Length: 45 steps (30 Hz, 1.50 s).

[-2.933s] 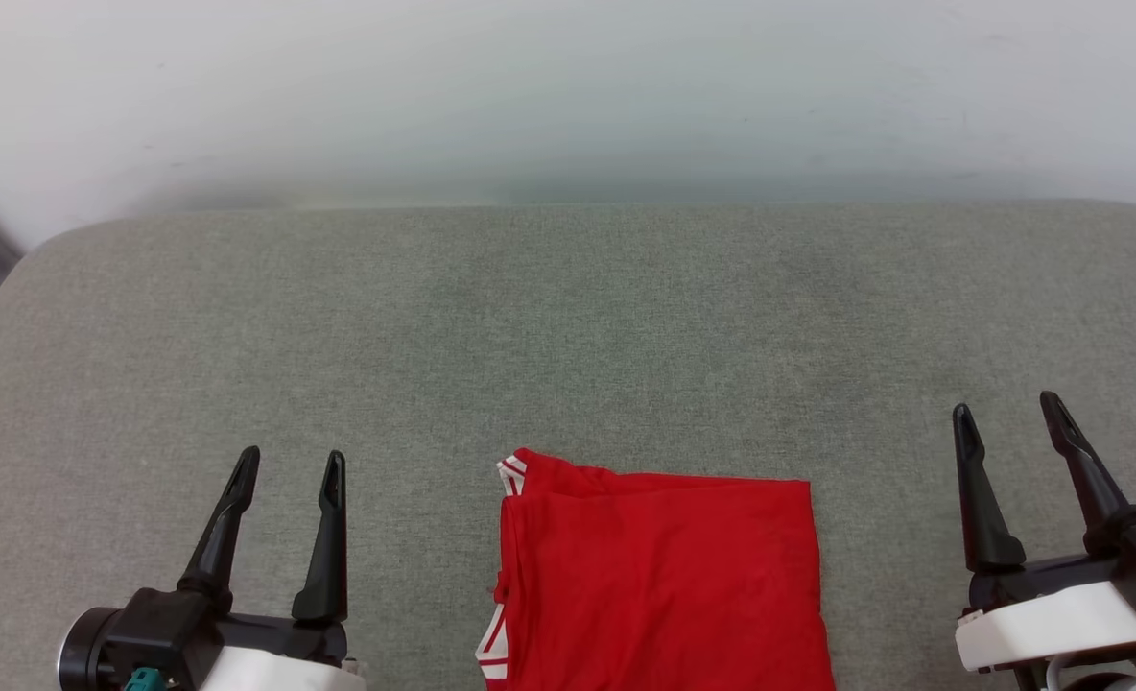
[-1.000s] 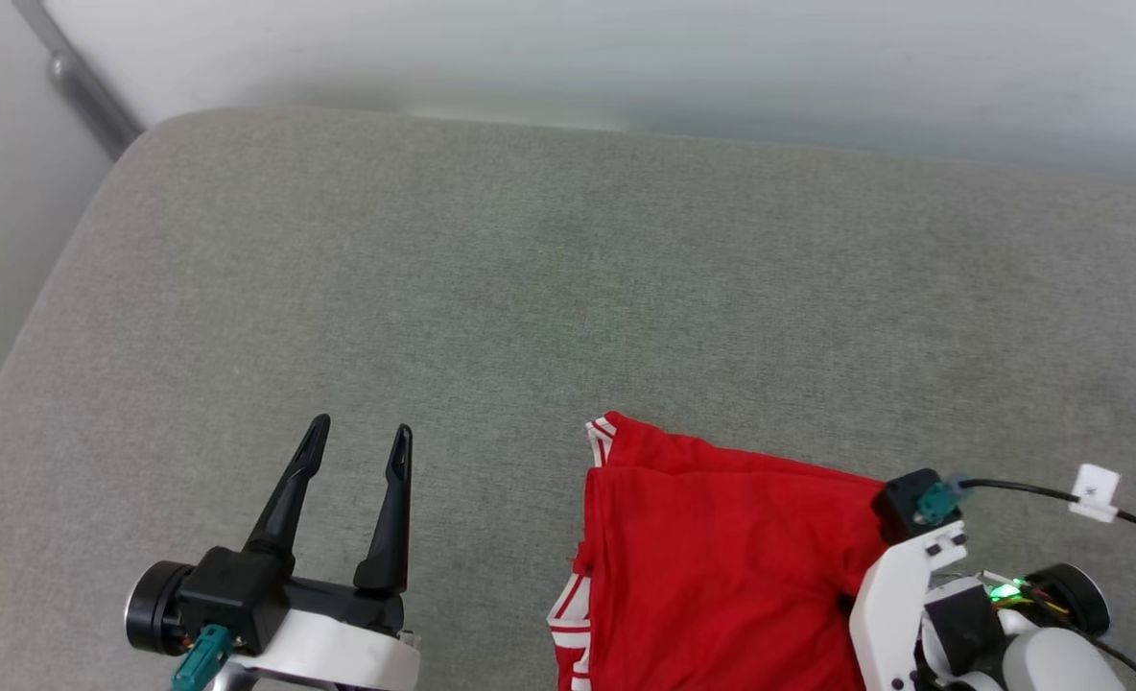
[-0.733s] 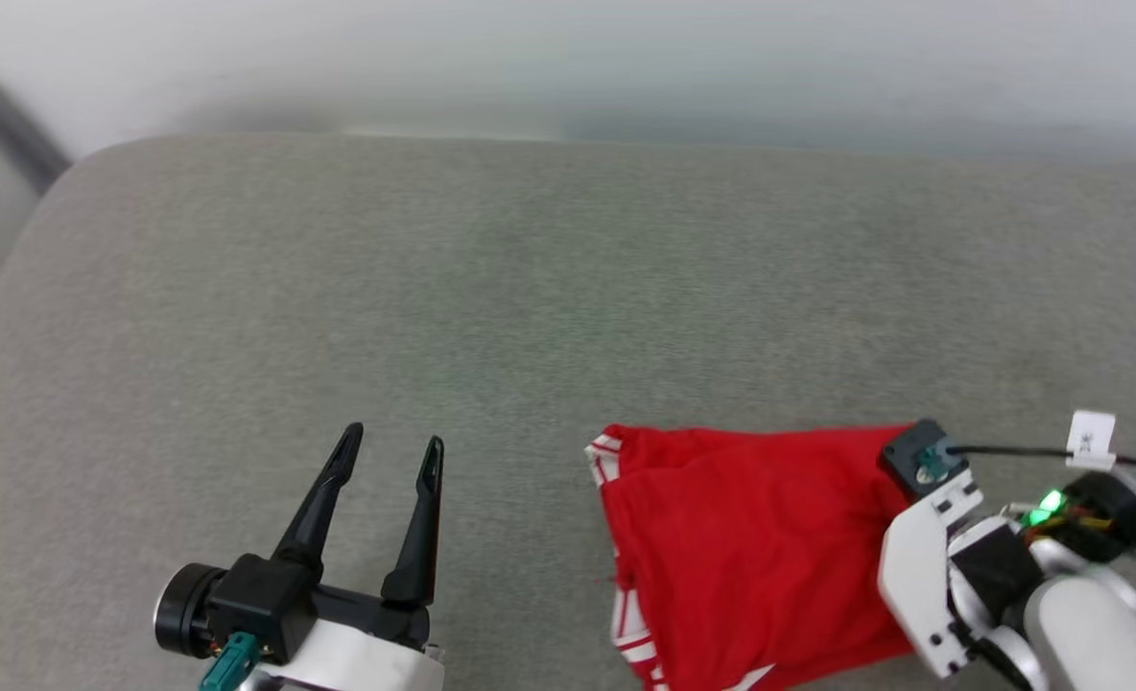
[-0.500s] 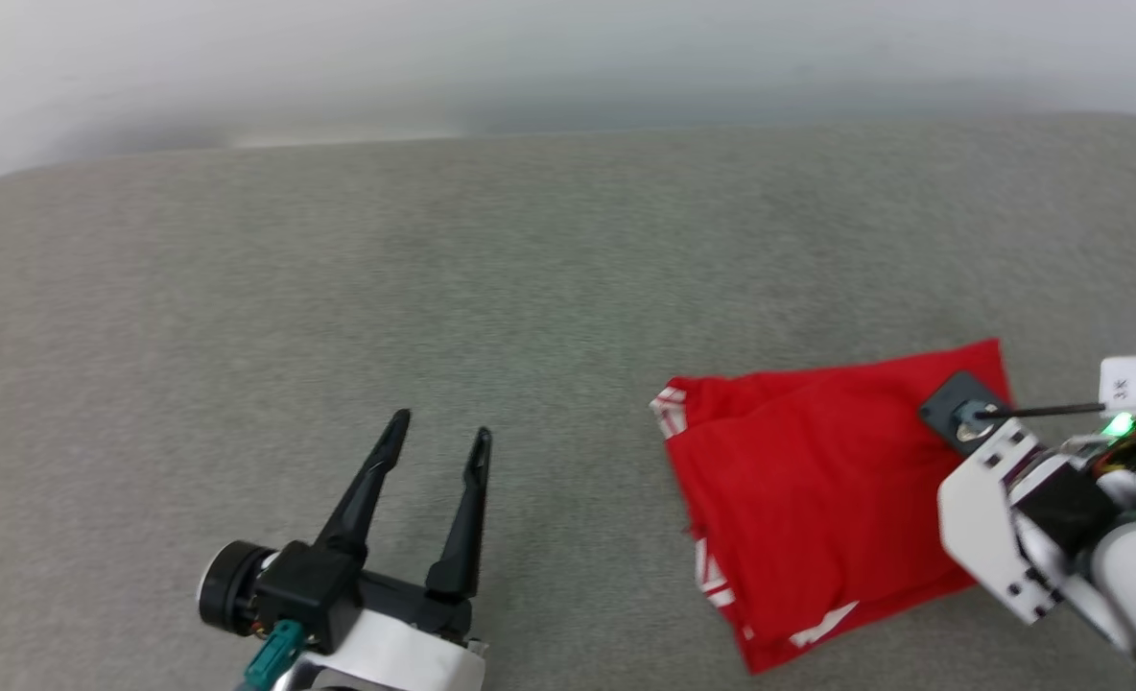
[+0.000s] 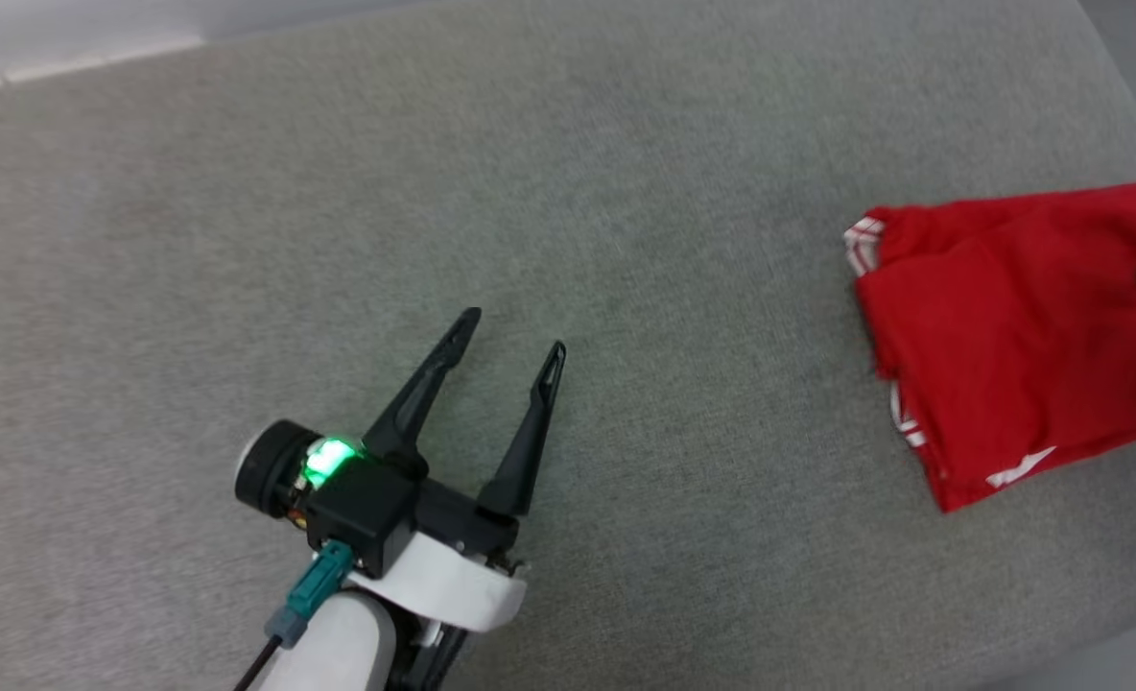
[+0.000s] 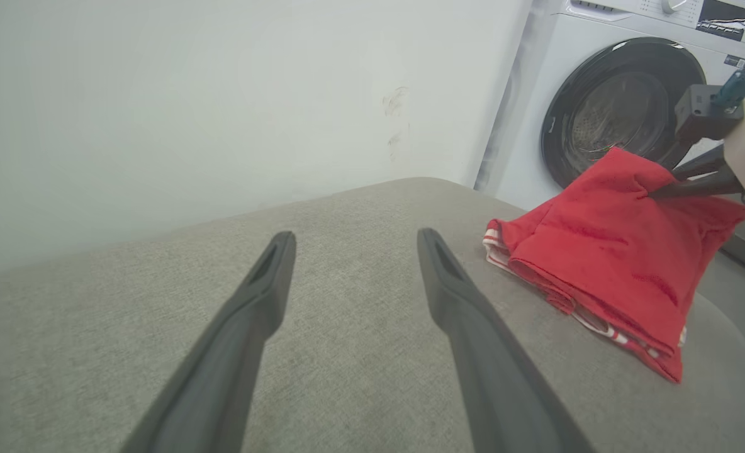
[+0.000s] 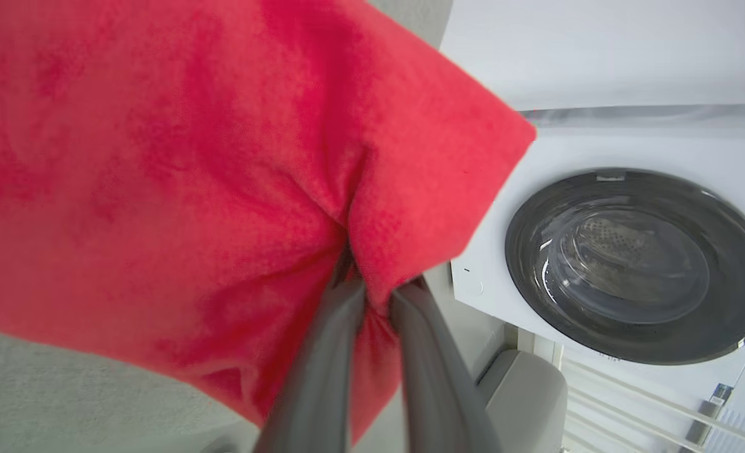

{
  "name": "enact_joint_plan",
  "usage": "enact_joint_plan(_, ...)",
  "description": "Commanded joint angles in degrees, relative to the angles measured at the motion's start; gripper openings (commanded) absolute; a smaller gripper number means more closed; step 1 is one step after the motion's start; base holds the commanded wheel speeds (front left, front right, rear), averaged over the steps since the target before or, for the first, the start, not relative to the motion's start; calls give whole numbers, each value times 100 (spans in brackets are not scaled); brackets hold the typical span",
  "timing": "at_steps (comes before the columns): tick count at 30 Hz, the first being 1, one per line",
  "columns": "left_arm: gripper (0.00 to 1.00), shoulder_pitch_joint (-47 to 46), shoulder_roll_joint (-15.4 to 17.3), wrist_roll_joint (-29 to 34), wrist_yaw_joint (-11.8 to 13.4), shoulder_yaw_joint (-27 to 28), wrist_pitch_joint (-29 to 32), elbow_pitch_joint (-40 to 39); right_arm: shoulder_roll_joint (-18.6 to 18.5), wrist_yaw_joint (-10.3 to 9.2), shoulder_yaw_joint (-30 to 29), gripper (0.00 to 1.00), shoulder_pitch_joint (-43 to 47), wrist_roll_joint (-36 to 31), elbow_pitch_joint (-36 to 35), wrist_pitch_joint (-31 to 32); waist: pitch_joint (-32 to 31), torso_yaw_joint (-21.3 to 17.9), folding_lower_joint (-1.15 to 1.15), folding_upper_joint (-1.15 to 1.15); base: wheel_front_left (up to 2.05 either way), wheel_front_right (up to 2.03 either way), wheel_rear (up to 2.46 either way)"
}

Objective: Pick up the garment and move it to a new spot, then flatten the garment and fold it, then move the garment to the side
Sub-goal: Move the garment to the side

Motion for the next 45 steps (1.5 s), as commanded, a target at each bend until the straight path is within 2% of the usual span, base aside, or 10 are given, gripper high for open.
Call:
enact_joint_plan(1,100,-168,70,16,-8,-23,-14,-27,76,-8,-140,0,-90,-50,153,-189,530,-313,-1,0,0,0,0)
enact_joint_plan(11,100,-675,392,57,-8,-239,-14,-230,111,-9,-1555,0,-343,-522,1768,-1532,1305,-125,-1,0,0,0,0)
enact_joint_plan(18,100,-841,471,78,-8,-155,-13,-274,304,-9,-2349,0,-545,-824,2576,-2071,1540,65,-1,0,0,0,0)
enact_joint_plan(19,100,-849,473,78,-8,-137,-13,-273,342,-9,-2423,46,-567,-871,2635,-2129,1545,83,-1,0,0,0,0)
enact_joint_plan(20,100,-849,467,80,-8,-131,-13,-268,380,-9,-2489,100,-584,-909,2697,-2185,1537,103,-1,0,0,0,0)
enact_joint_plan(28,100,-708,322,15,-8,-16,-14,-238,539,-9,-2794,100,-683,-1082,2899,-2594,1109,181,-1,0,0,0,0)
enact_joint_plan(34,100,-423,182,-5,-3,273,-14,-196,897,-8,-2954,100,-795,-760,2474,-3038,371,281,-1,0,0,0,0)
enact_joint_plan(40,100,58,14,-25,127,883,-13,-222,1550,-8,-2936,100,-570,-136,1699,-3360,-433,429,-1,0,0,0,0)
enact_joint_plan(45,100,529,-105,-4,286,1372,-13,-318,2343,-7,-2964,100,-80,718,836,-3531,-946,582,-1,0,0,0,0)
